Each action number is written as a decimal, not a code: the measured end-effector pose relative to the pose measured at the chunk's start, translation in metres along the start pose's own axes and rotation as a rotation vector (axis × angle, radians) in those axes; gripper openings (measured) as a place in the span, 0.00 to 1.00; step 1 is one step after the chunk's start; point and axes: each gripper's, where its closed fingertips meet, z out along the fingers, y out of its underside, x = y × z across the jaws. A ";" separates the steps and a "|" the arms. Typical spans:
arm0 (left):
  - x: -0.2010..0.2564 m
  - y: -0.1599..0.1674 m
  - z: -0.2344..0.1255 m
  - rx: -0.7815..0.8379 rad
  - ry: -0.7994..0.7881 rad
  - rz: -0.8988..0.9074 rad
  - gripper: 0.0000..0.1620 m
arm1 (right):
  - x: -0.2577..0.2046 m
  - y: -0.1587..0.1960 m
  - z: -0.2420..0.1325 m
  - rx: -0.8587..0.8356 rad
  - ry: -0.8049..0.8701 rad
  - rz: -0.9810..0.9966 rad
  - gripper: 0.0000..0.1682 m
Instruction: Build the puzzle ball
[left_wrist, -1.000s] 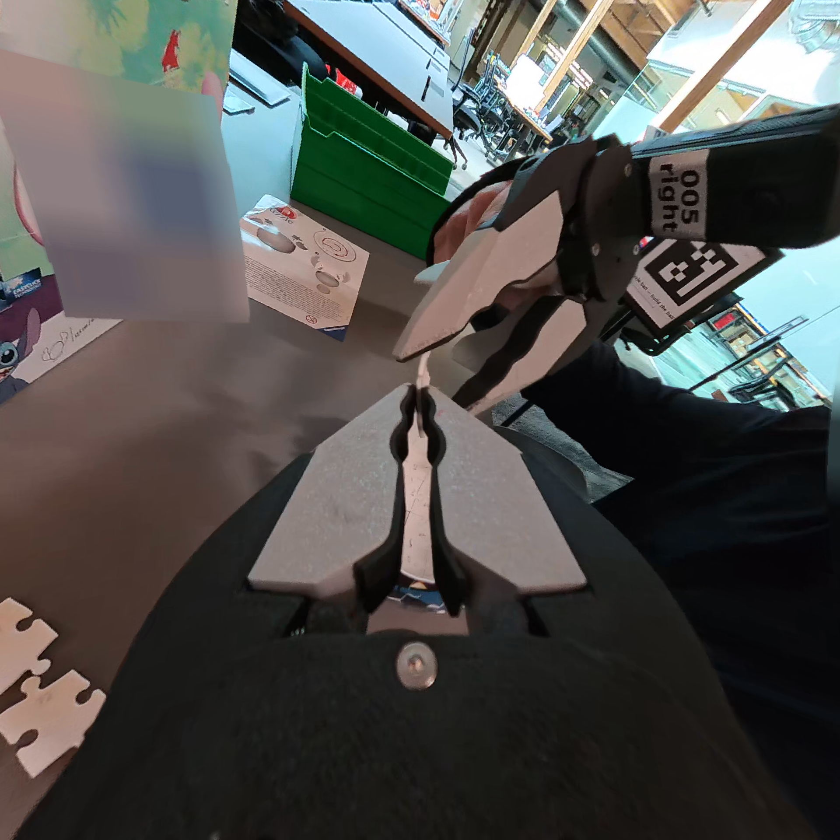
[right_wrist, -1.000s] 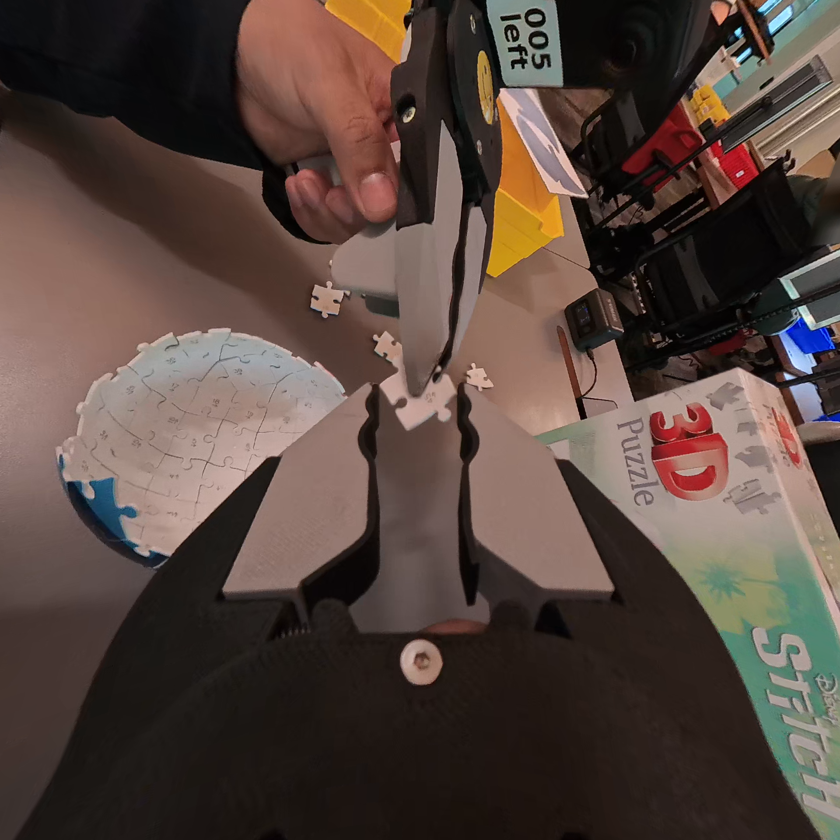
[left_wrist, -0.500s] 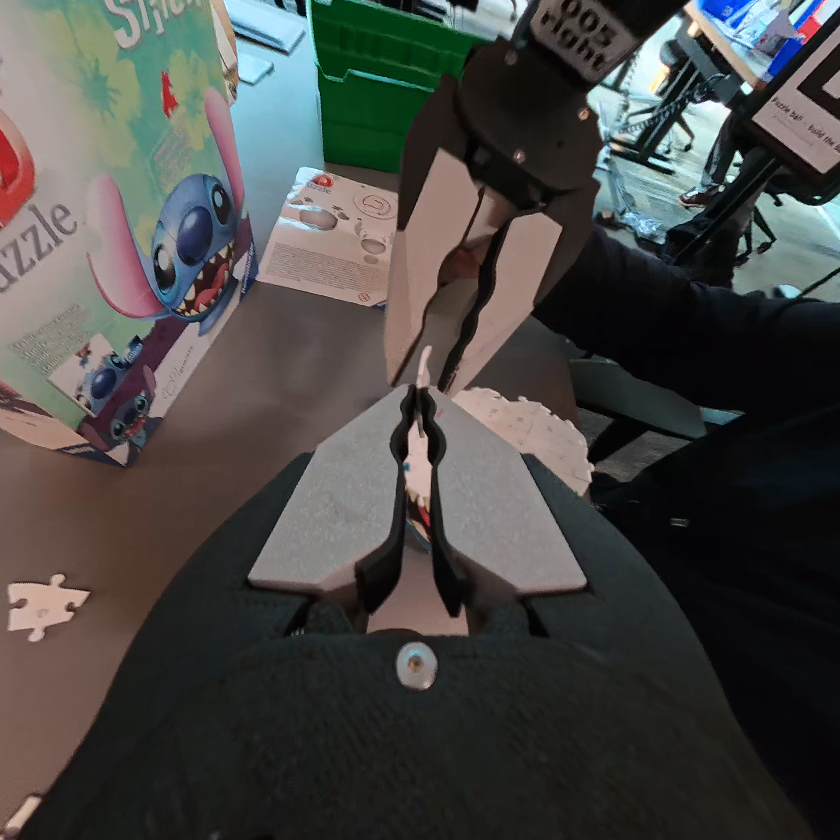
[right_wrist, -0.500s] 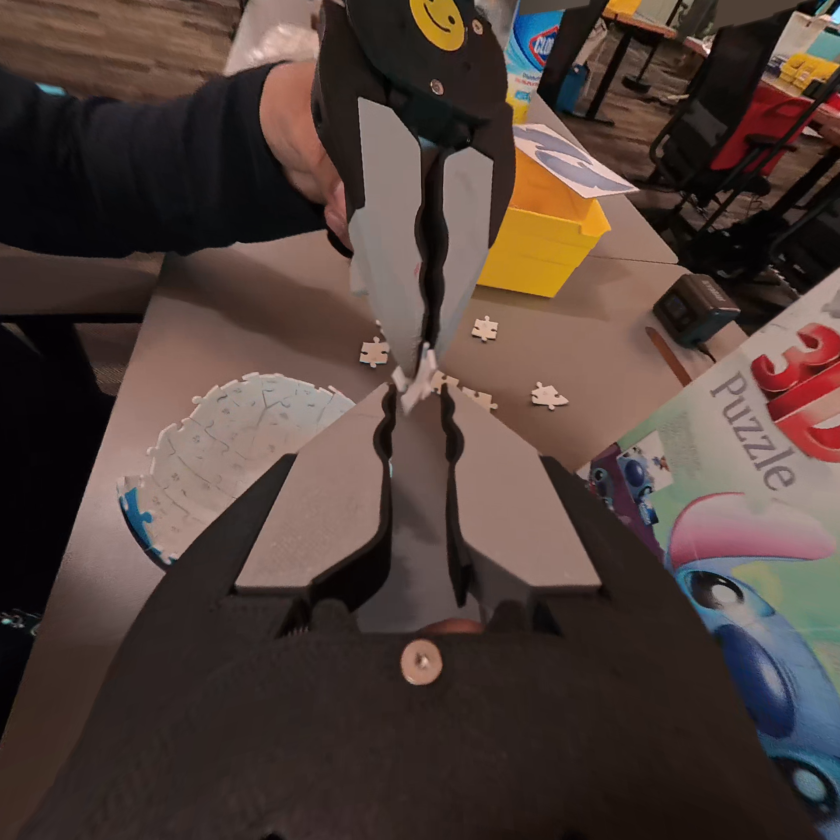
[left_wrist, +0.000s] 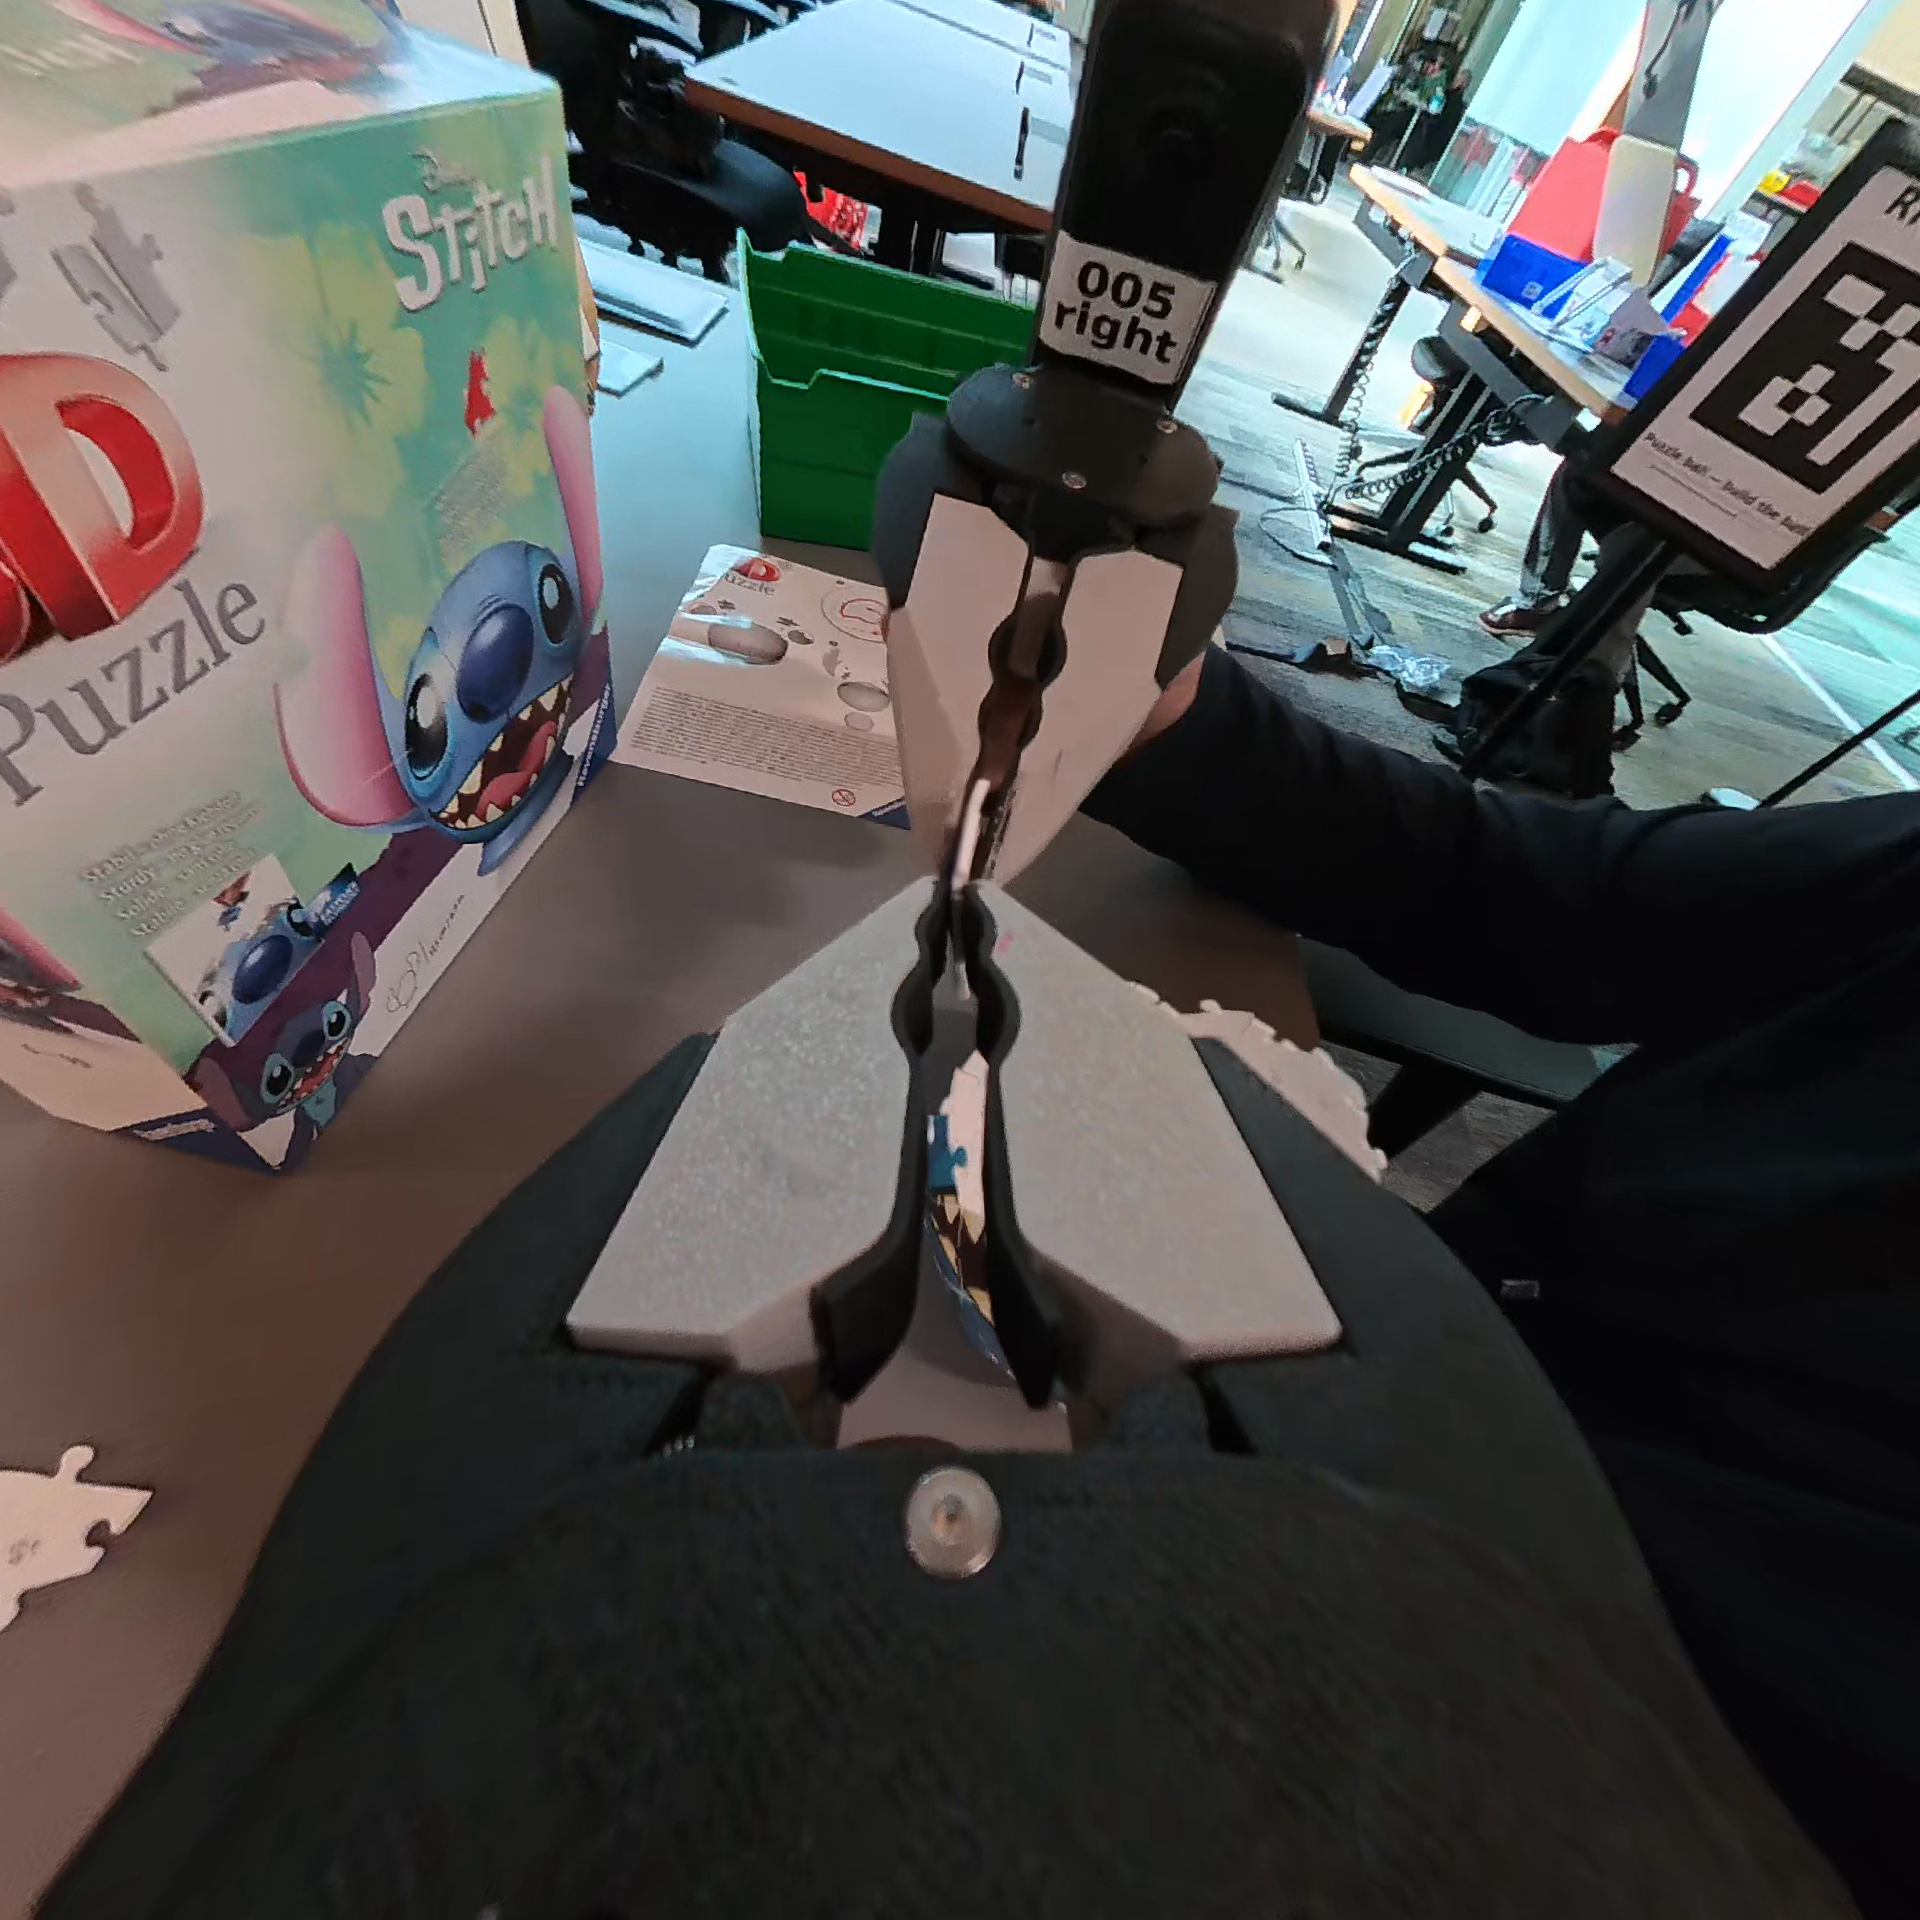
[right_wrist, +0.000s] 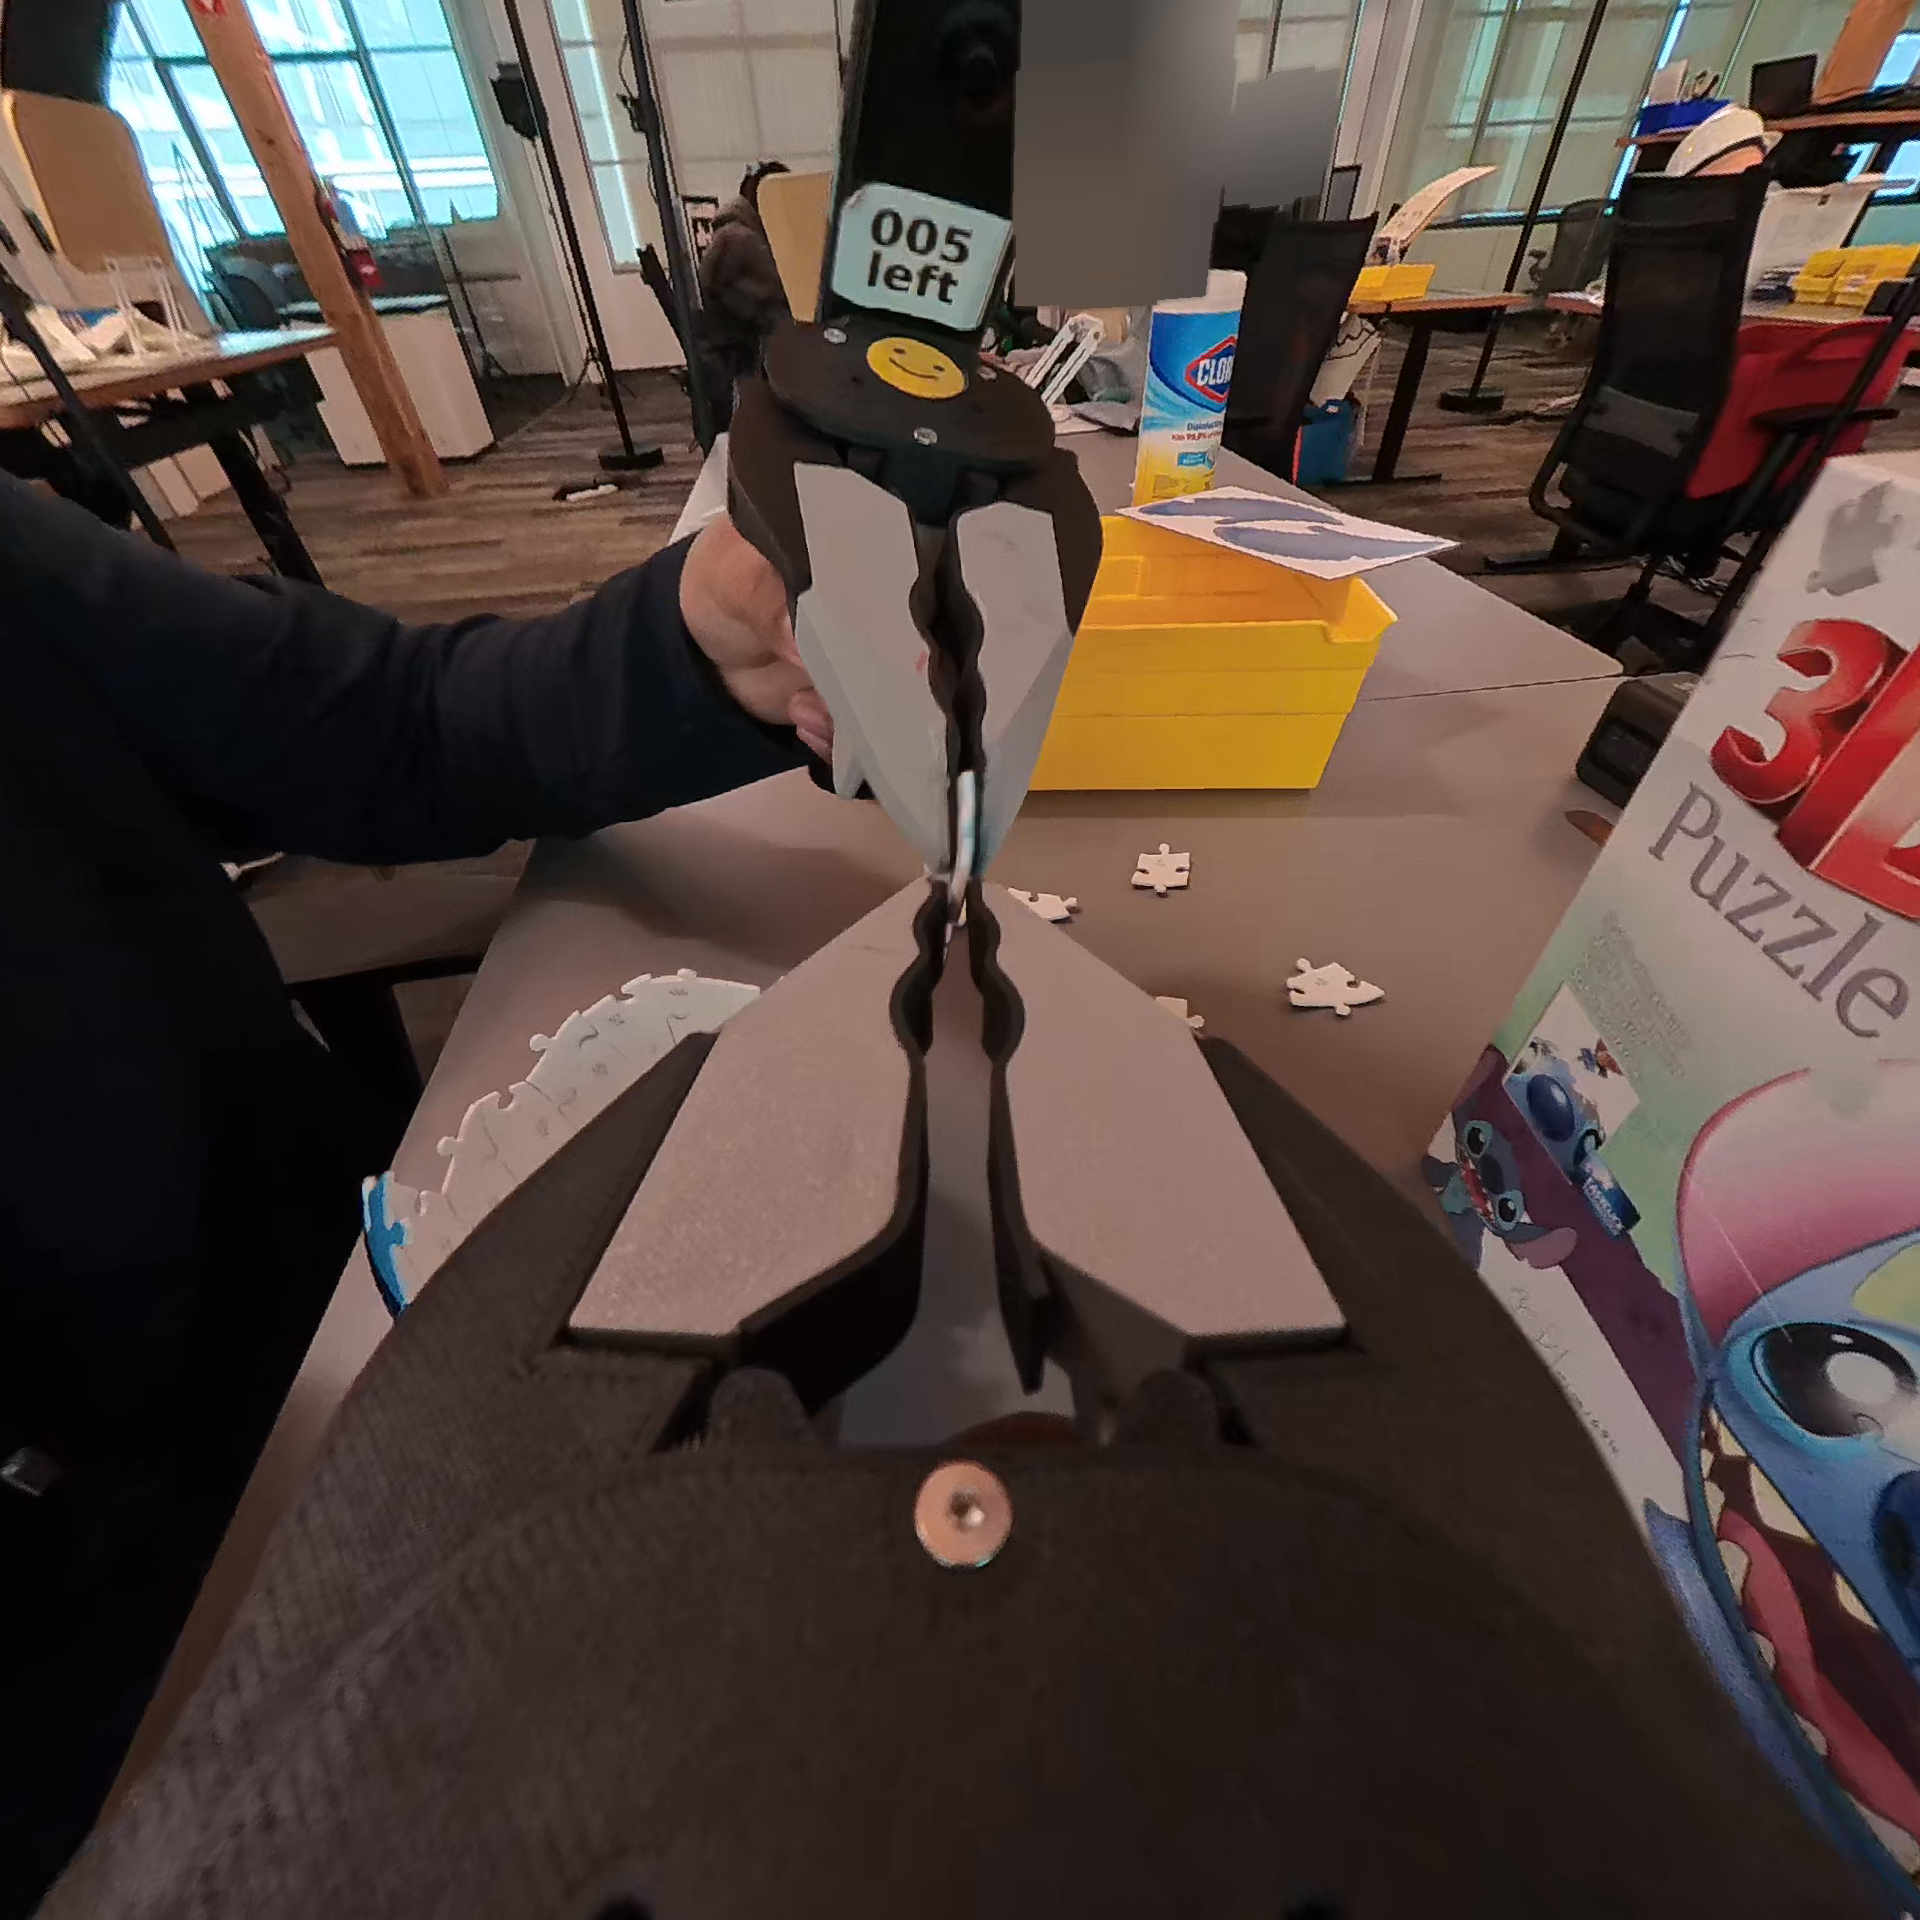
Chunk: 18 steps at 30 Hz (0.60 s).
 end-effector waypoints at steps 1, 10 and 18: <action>-0.001 0.002 0.002 -0.013 0.002 0.000 0.00 | 0.001 0.000 -0.001 0.008 0.006 0.008 0.00; -0.003 0.014 0.014 -0.065 -0.020 0.017 0.00 | 0.003 0.006 -0.002 0.019 0.015 0.049 0.00; 0.002 0.019 0.014 -0.118 -0.011 0.027 0.01 | -0.003 0.009 -0.001 -0.002 -0.003 0.037 0.00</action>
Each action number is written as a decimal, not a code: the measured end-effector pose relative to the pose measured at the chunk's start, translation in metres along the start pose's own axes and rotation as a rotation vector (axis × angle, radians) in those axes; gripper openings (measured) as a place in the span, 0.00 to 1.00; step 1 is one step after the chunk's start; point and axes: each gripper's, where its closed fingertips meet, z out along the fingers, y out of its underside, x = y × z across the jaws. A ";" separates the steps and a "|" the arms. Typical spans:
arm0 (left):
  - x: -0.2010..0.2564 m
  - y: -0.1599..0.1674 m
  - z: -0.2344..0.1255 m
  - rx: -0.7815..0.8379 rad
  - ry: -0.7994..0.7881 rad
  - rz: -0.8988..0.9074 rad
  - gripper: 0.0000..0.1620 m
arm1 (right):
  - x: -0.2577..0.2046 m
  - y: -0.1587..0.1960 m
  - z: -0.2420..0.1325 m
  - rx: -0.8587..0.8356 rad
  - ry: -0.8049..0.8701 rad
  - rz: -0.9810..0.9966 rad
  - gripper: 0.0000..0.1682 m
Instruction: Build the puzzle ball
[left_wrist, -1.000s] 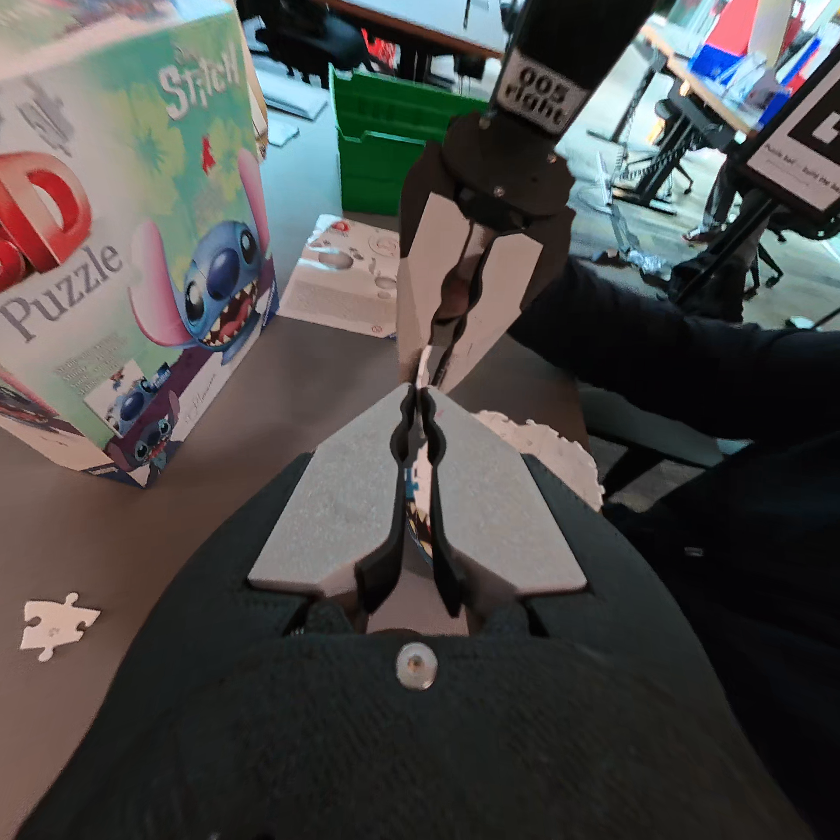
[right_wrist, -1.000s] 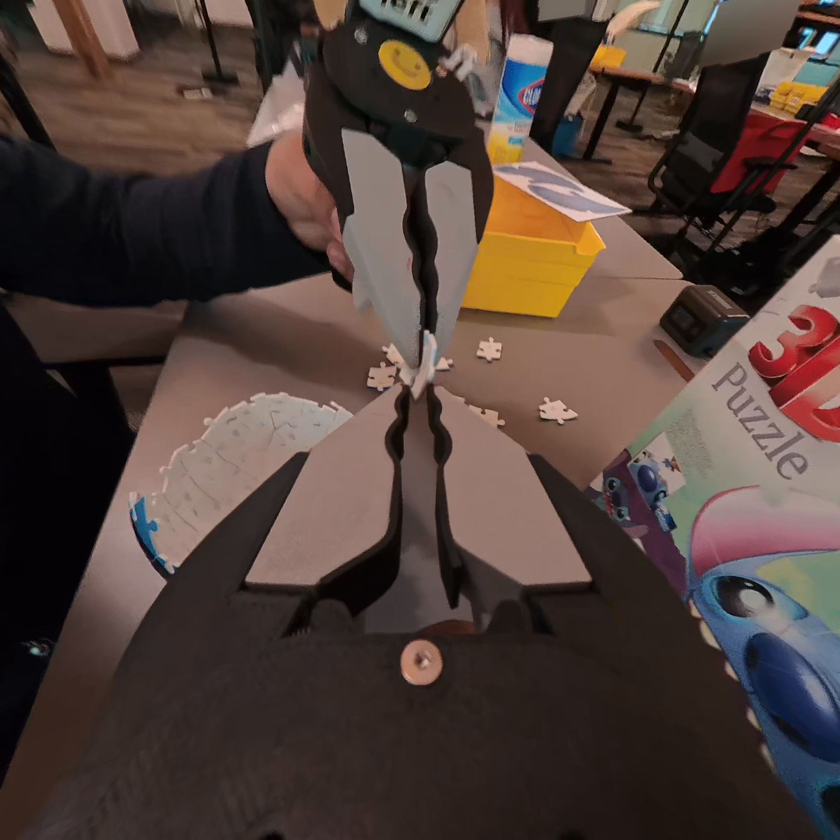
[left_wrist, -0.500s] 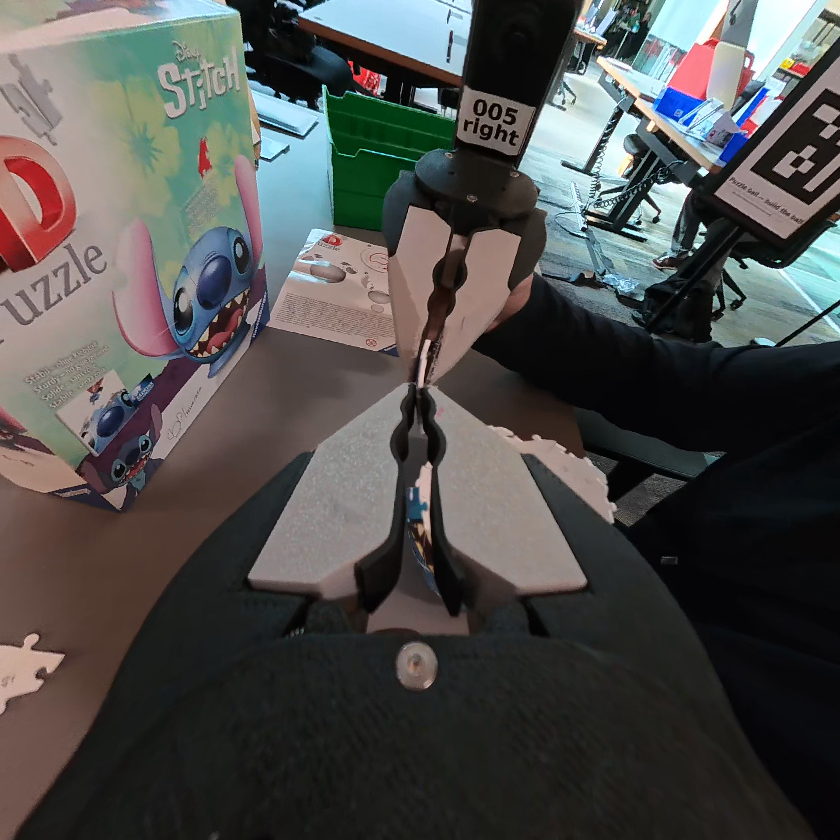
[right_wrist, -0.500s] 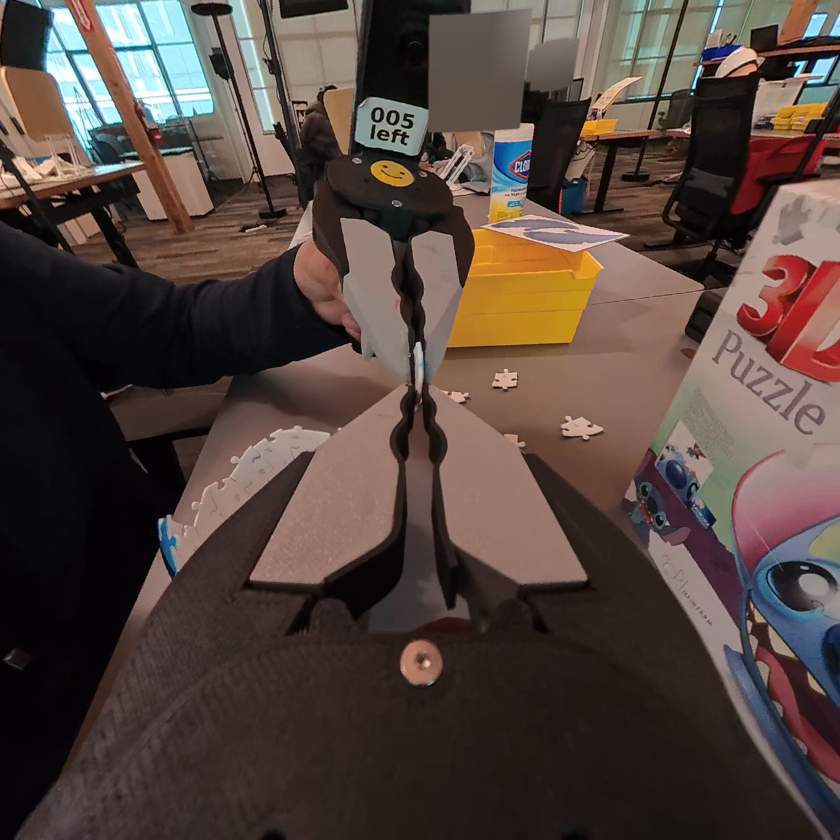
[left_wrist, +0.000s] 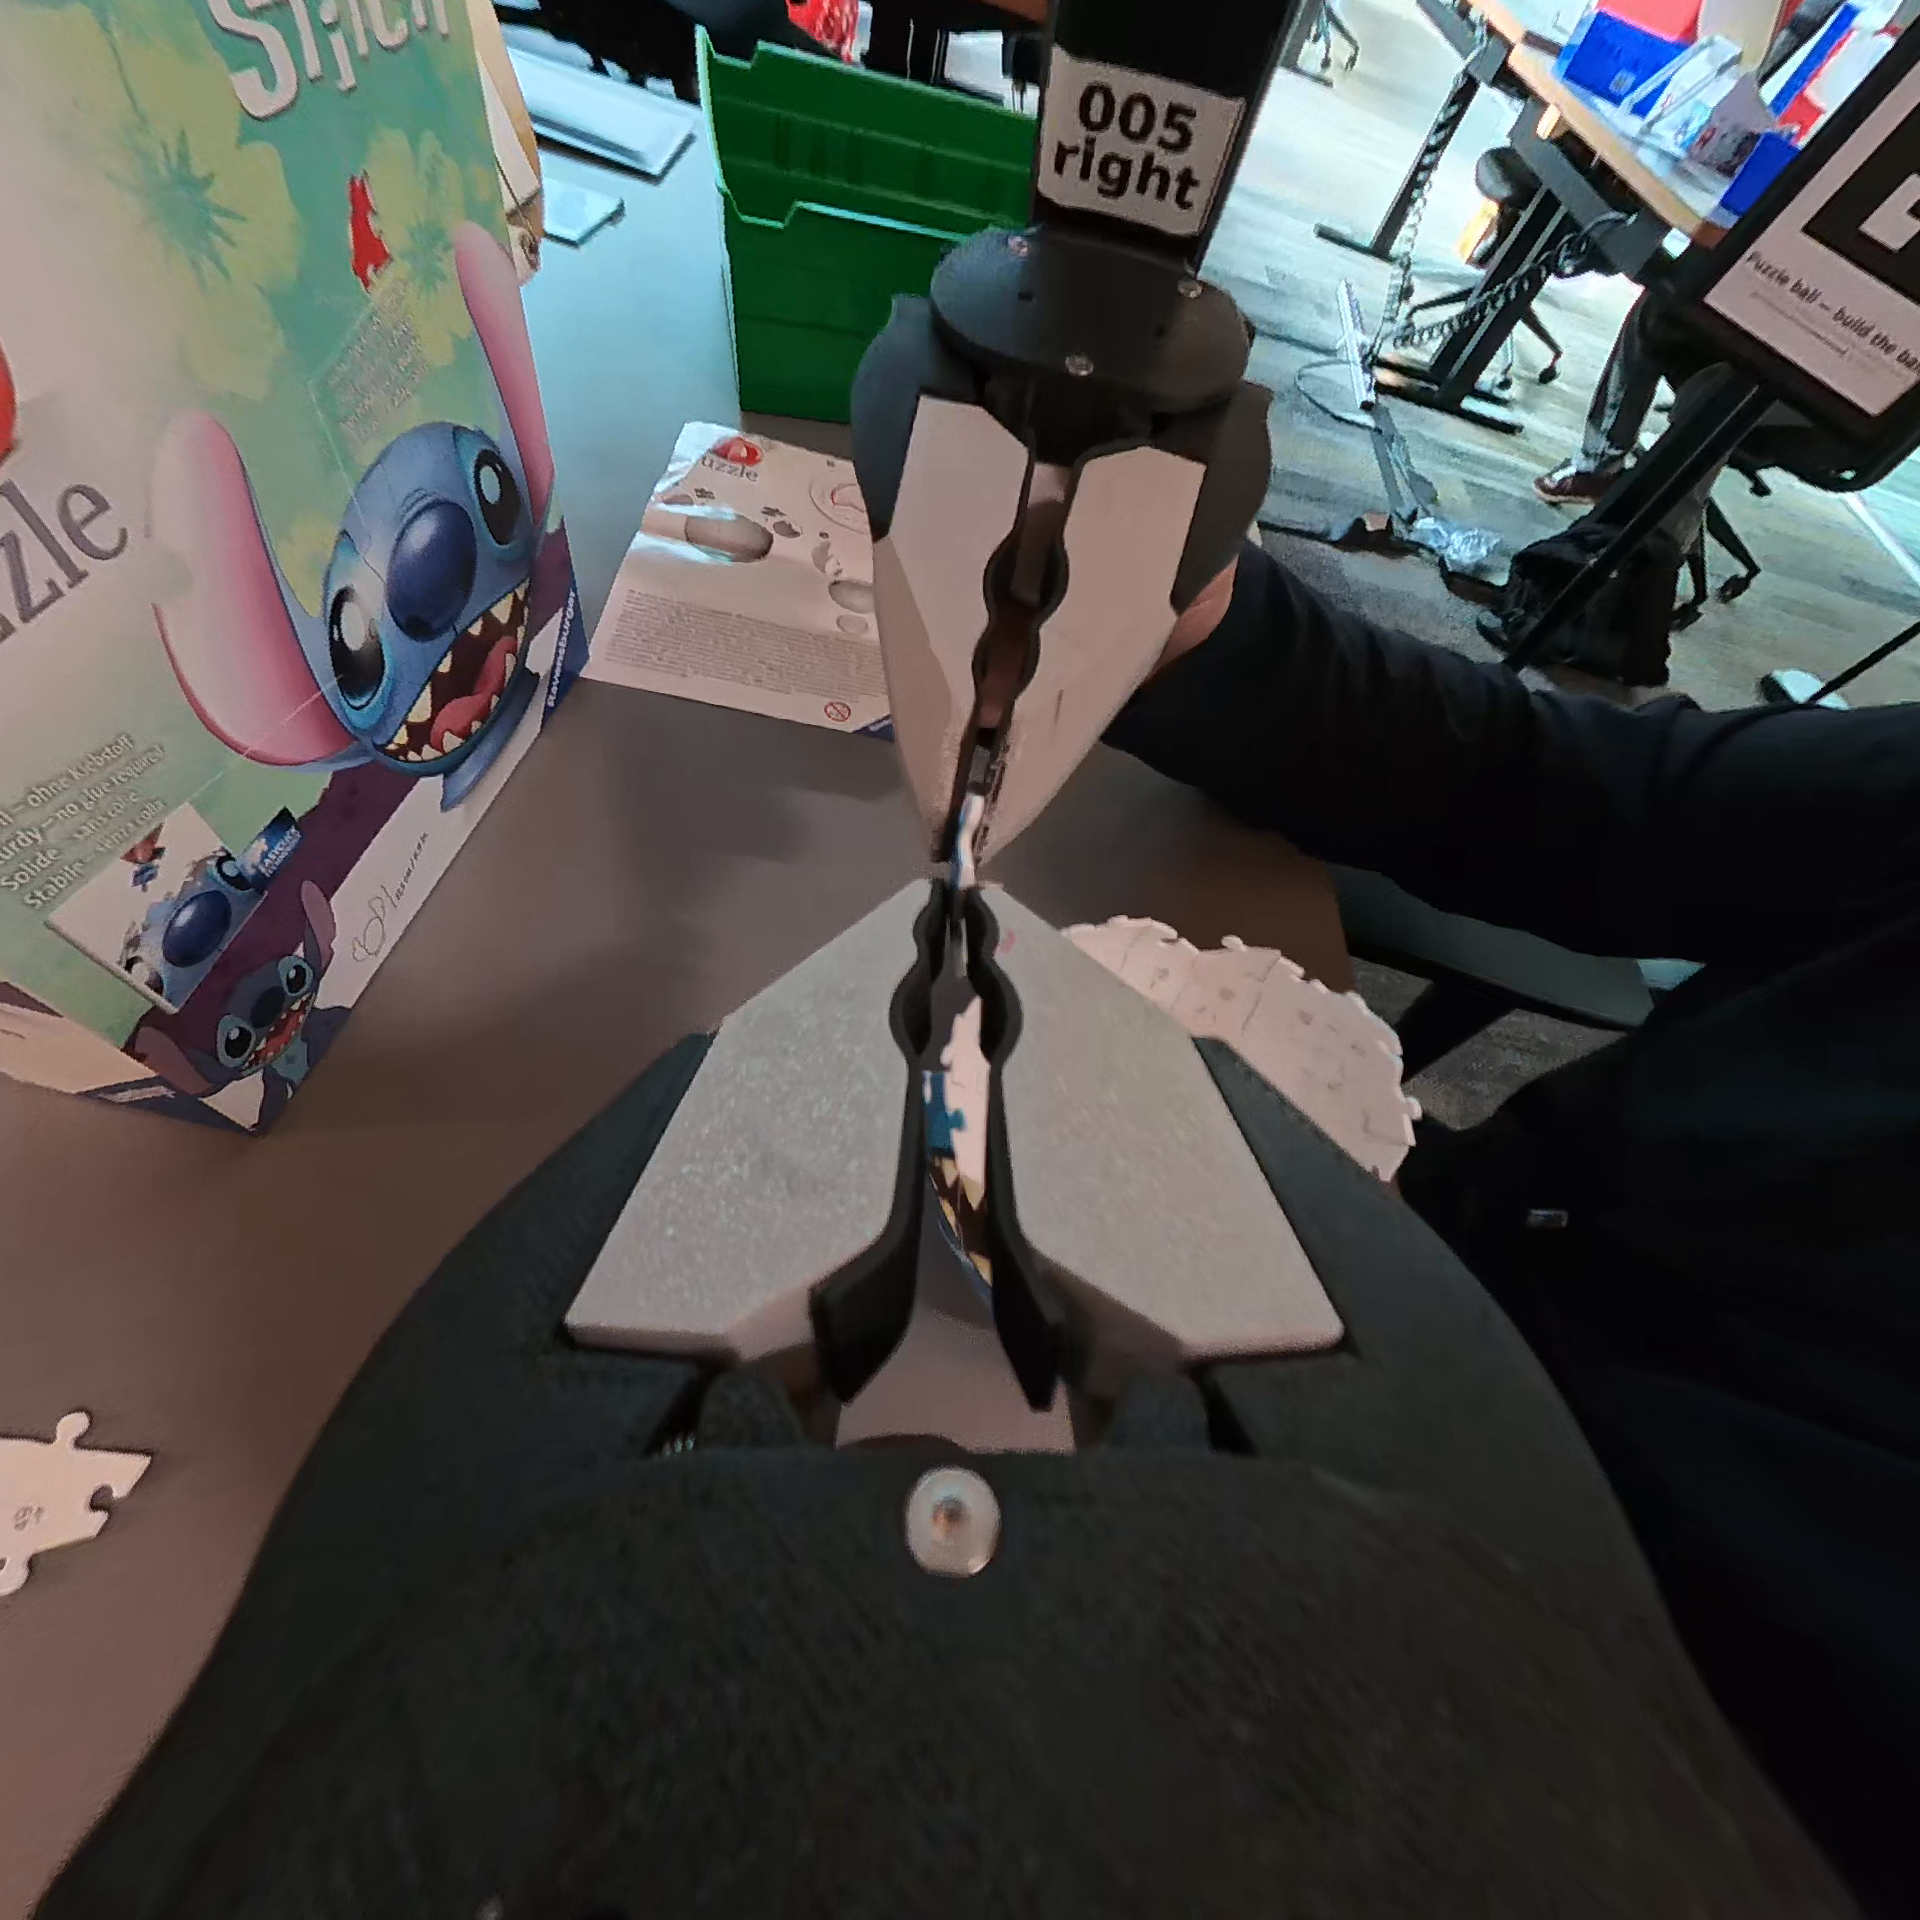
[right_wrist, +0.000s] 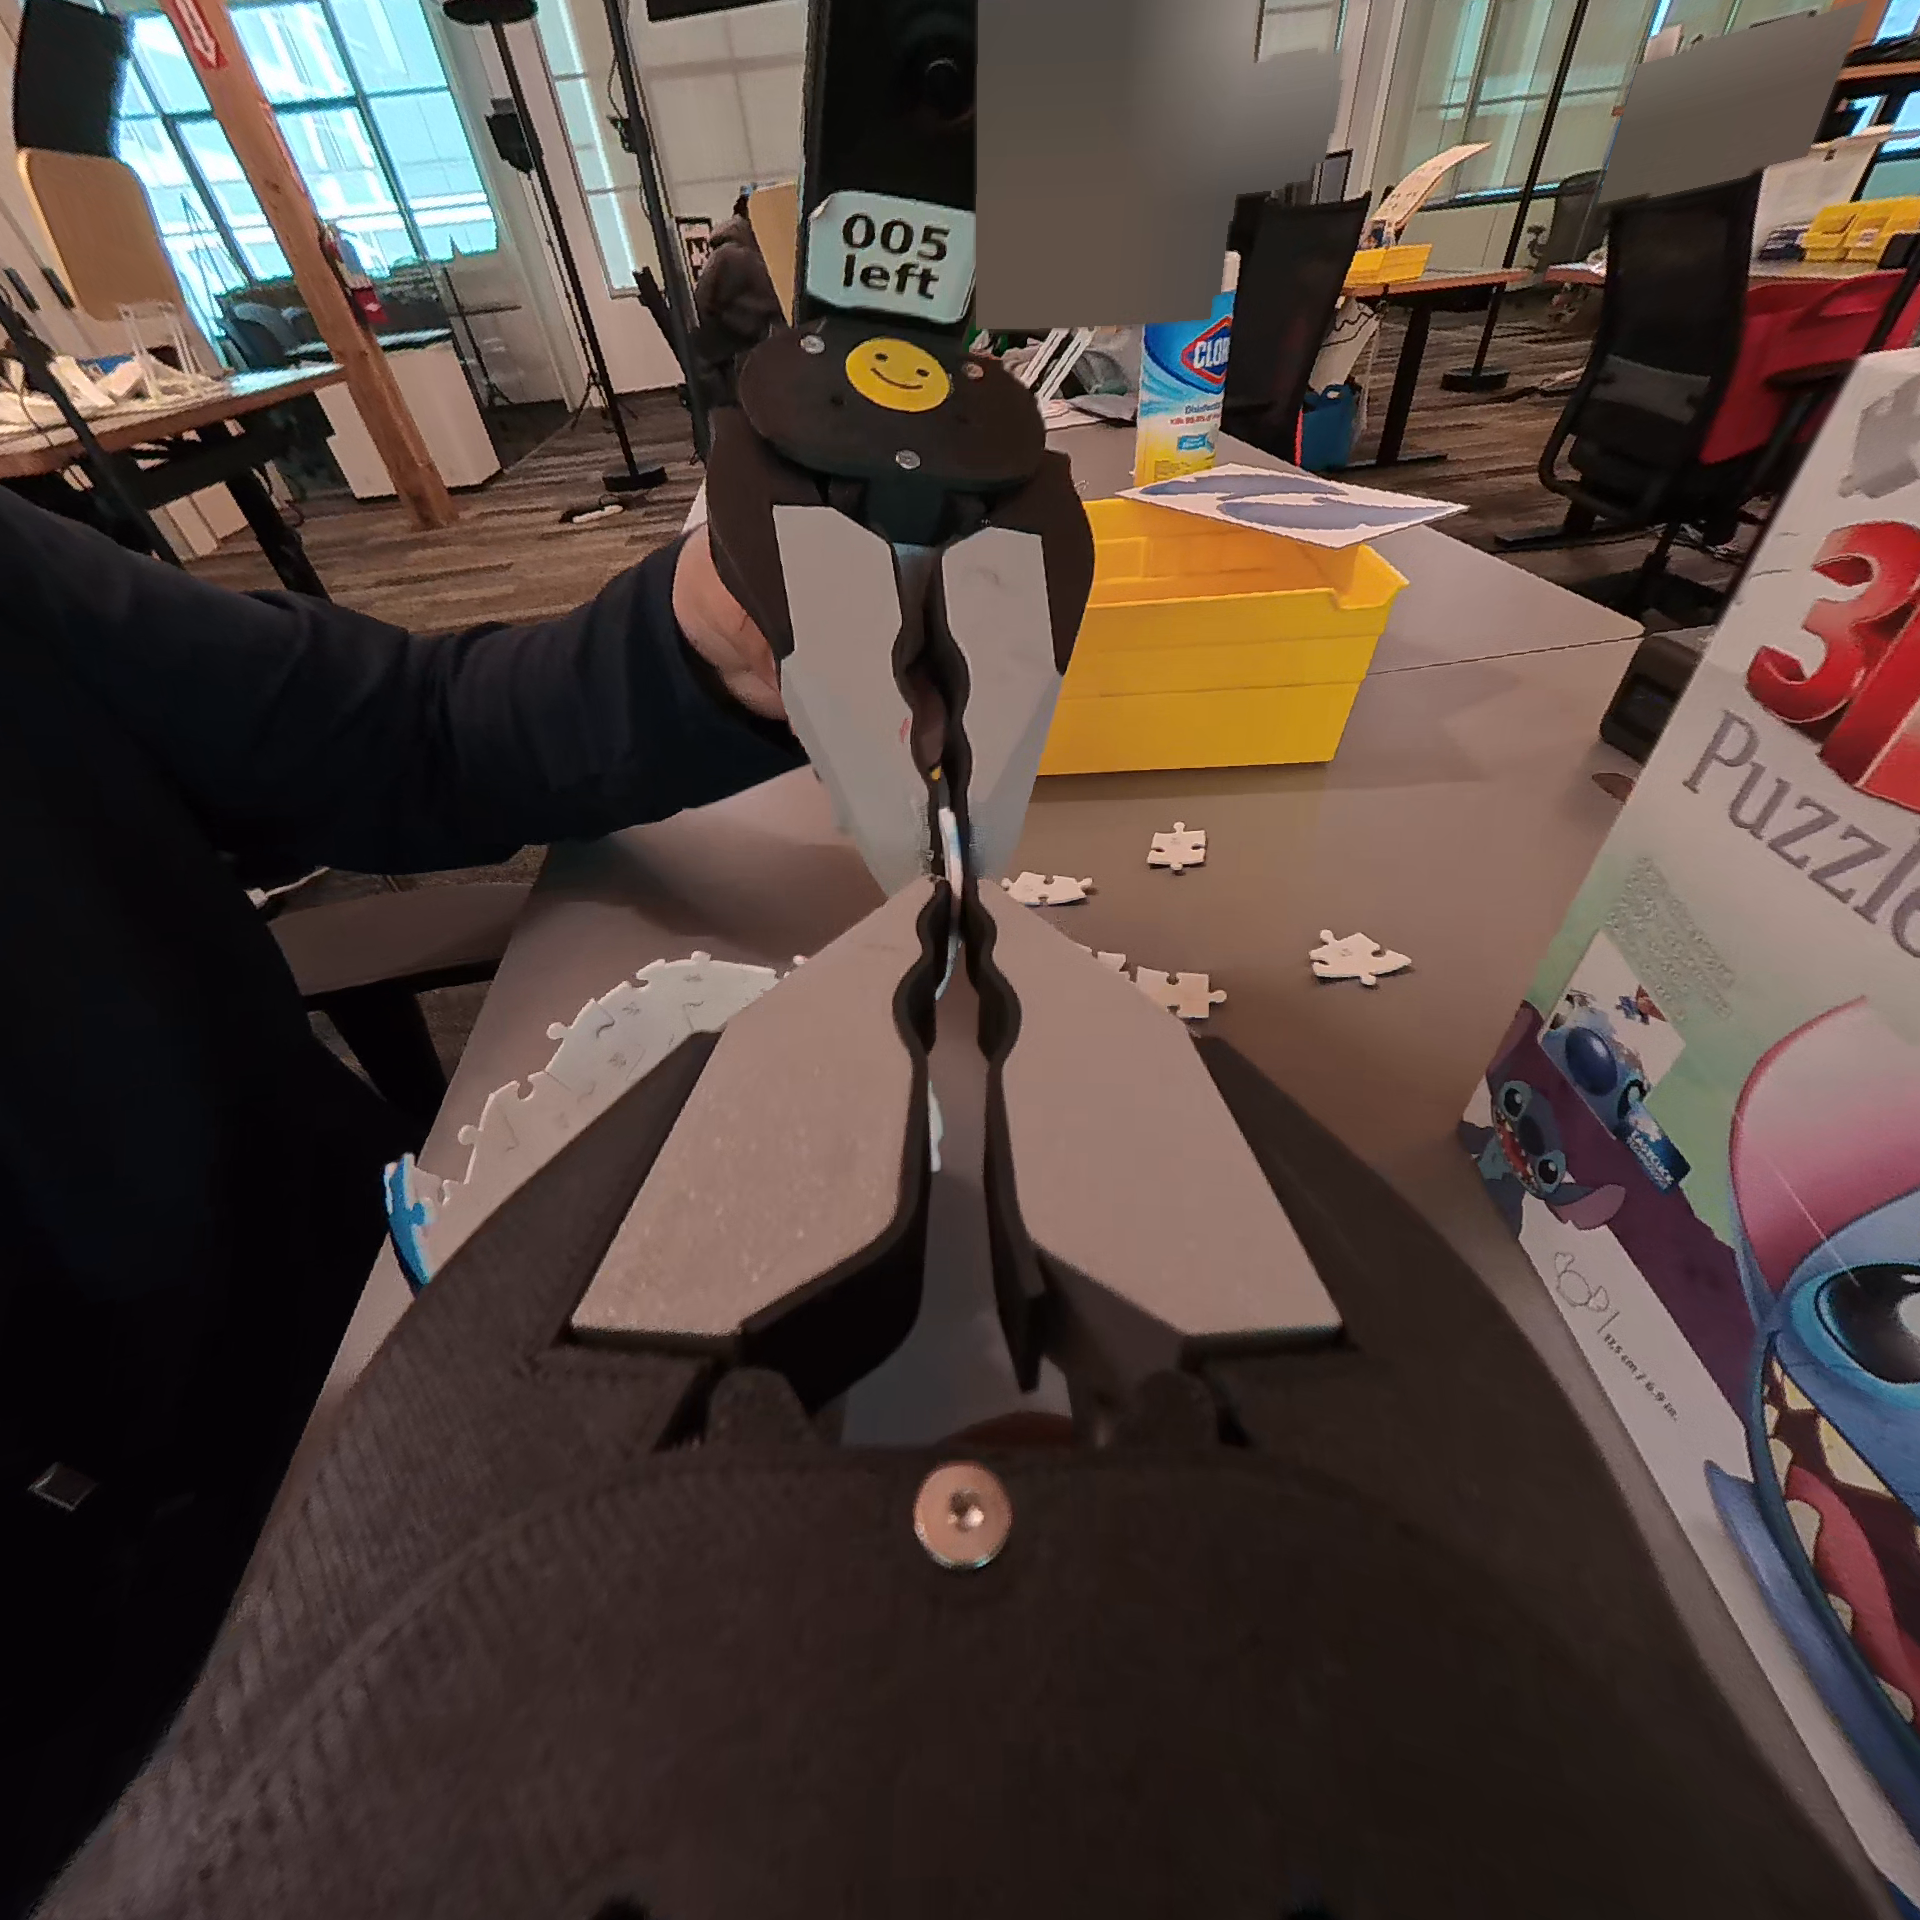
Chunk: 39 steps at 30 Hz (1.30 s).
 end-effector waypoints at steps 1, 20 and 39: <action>0.000 0.002 0.000 -0.017 -0.004 0.003 0.02 | -0.001 0.001 0.000 -0.007 -0.003 -0.003 0.00; -0.004 0.009 -0.004 -0.063 0.001 -0.020 0.06 | 0.002 0.001 0.000 0.021 0.009 0.023 0.00; -0.007 0.032 0.009 -0.267 -0.128 0.105 0.00 | -0.001 0.020 0.004 -0.185 0.117 -0.179 0.00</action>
